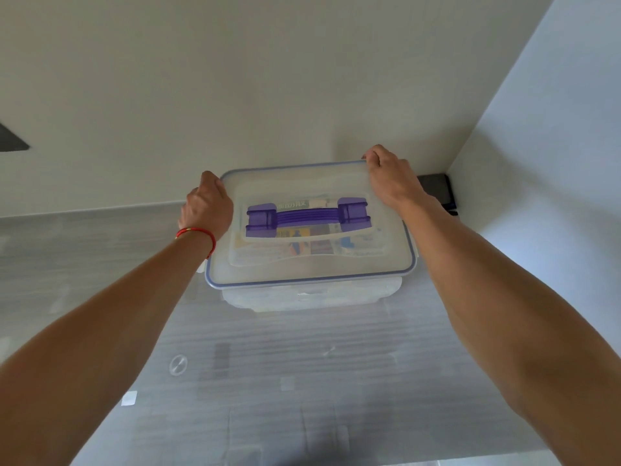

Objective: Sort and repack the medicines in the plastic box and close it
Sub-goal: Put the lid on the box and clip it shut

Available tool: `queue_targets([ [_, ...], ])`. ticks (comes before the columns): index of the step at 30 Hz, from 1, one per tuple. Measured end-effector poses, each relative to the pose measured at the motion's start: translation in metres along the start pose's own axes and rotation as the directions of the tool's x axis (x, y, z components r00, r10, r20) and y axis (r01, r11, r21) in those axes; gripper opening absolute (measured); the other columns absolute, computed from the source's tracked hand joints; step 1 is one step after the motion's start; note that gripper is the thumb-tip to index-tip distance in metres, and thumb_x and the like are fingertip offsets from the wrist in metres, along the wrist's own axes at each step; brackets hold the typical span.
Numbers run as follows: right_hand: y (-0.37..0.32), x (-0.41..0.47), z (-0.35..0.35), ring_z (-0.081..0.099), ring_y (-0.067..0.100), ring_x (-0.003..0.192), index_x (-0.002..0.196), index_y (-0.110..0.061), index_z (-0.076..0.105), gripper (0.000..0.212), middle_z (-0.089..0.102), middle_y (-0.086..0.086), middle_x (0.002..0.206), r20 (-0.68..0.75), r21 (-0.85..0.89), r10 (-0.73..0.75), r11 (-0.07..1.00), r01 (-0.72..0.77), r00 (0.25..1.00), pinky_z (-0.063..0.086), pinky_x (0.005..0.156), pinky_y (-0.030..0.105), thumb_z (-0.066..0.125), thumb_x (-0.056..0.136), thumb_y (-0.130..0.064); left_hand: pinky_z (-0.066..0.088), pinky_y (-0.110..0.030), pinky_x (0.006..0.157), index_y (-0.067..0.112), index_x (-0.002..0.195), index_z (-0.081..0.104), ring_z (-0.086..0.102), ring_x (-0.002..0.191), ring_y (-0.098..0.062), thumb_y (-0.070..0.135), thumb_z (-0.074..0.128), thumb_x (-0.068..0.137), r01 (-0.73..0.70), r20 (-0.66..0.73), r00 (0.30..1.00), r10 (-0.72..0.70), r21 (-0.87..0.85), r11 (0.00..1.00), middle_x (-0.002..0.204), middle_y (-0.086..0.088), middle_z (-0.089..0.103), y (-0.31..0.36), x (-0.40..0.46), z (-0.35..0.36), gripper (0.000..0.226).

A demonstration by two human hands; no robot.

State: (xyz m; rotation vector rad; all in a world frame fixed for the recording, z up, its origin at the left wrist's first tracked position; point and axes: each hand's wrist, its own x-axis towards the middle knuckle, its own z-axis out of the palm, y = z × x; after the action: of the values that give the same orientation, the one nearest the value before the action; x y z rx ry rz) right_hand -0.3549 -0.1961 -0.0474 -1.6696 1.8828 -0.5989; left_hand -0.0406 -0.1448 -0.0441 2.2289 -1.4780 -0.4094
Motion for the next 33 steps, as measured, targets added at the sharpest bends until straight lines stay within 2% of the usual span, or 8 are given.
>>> queue_targets([
  [4,0.001,0.0,-0.002,0.06,0.032,0.107,0.121,-0.018,0.06,0.039,0.068,0.01,0.117,0.002,-0.067,-0.085,0.994,0.085,0.996,0.049,0.092,0.042,0.025,0.109,-0.031,0.037,-0.042,0.072,0.013,0.104,0.046,0.049,0.081,-0.038,0.026,0.025,0.102,0.025,0.015,1.0,-0.024,-0.073,0.997,0.085,-0.015,0.051,0.001,0.002,0.001,0.025],
  [9,-0.006,-0.002,-0.004,0.058,0.032,0.115,0.131,-0.018,0.056,0.038,0.06,0.011,0.128,0.046,-0.281,-0.3,0.912,0.3,0.953,0.048,0.098,0.047,0.026,0.111,-0.032,0.038,-0.044,0.073,0.016,0.104,0.042,0.048,0.08,-0.037,0.027,0.023,0.1,0.028,0.0,1.0,-0.028,0.039,0.999,0.088,-0.014,0.049,0.005,-0.002,0.002,0.023],
  [13,-0.014,-0.003,-0.005,0.057,0.031,0.117,0.13,-0.017,0.06,0.039,0.062,0.009,0.127,0.143,-0.395,-0.427,0.802,0.448,0.893,0.046,0.098,0.046,0.029,0.111,-0.033,0.042,-0.043,0.078,0.022,0.116,0.045,0.051,0.088,-0.037,0.019,0.027,0.095,0.11,0.078,0.991,-0.105,-0.057,0.992,0.098,-0.015,0.054,0.007,0.001,0.0,0.028],
  [16,-0.021,-0.001,-0.001,0.06,0.033,0.114,0.128,-0.013,0.061,0.04,0.064,0.012,0.124,0.161,-0.443,-0.376,0.799,0.407,0.913,0.046,0.097,0.044,0.03,0.111,-0.033,0.045,-0.047,0.095,0.033,0.128,0.052,0.048,0.116,-0.035,-0.002,0.036,0.081,-0.106,-0.006,0.994,0.106,0.043,0.993,0.126,-0.014,0.049,0.015,-0.002,0.001,0.06],
  [19,-0.028,-0.005,0.013,0.06,0.034,0.112,0.128,-0.011,0.061,0.043,0.064,0.013,0.126,0.089,-0.471,-0.339,0.814,0.34,0.937,0.044,0.101,0.046,0.03,0.108,-0.032,0.04,-0.042,0.108,0.015,0.126,0.065,0.048,0.131,-0.033,-0.014,0.042,0.075,-0.408,-0.048,0.91,0.411,0.066,0.911,0.14,-0.012,0.056,0.021,0.004,0.005,0.063],
  [23,-0.029,-0.006,0.016,0.058,0.03,0.113,0.131,-0.014,0.059,0.045,0.061,0.008,0.13,0.083,-0.481,-0.321,0.817,0.32,0.944,0.043,0.101,0.046,0.028,0.106,-0.036,0.049,-0.039,0.085,0.02,0.115,0.069,0.063,0.103,-0.035,0.027,0.045,0.094,-0.384,-0.011,0.922,0.386,0.067,0.921,0.112,-0.009,0.072,0.037,0.013,0.011,0.033],
  [25,-0.029,-0.005,0.015,0.057,0.03,0.114,0.131,-0.016,0.057,0.045,0.061,0.007,0.13,0.094,-0.485,-0.295,0.821,0.302,0.951,0.042,0.1,0.047,0.027,0.106,-0.037,0.045,-0.043,0.09,0.027,0.12,0.066,0.061,0.106,-0.033,0.048,0.038,0.096,-0.438,0.068,0.898,0.434,0.194,0.878,0.115,-0.006,0.07,0.044,0.013,0.019,0.043],
  [33,-0.045,0.018,0.002,0.046,0.036,0.129,0.135,-0.019,0.058,0.05,0.054,0.016,0.133,0.199,-0.449,-0.172,0.859,0.245,0.965,0.038,0.103,0.049,0.033,0.105,-0.05,0.04,-0.05,0.091,0.036,0.125,0.061,0.043,0.116,-0.037,0.067,0.027,0.095,-0.453,0.268,0.884,0.383,0.288,0.844,0.112,-0.016,0.056,0.048,0.048,0.017,0.055],
])
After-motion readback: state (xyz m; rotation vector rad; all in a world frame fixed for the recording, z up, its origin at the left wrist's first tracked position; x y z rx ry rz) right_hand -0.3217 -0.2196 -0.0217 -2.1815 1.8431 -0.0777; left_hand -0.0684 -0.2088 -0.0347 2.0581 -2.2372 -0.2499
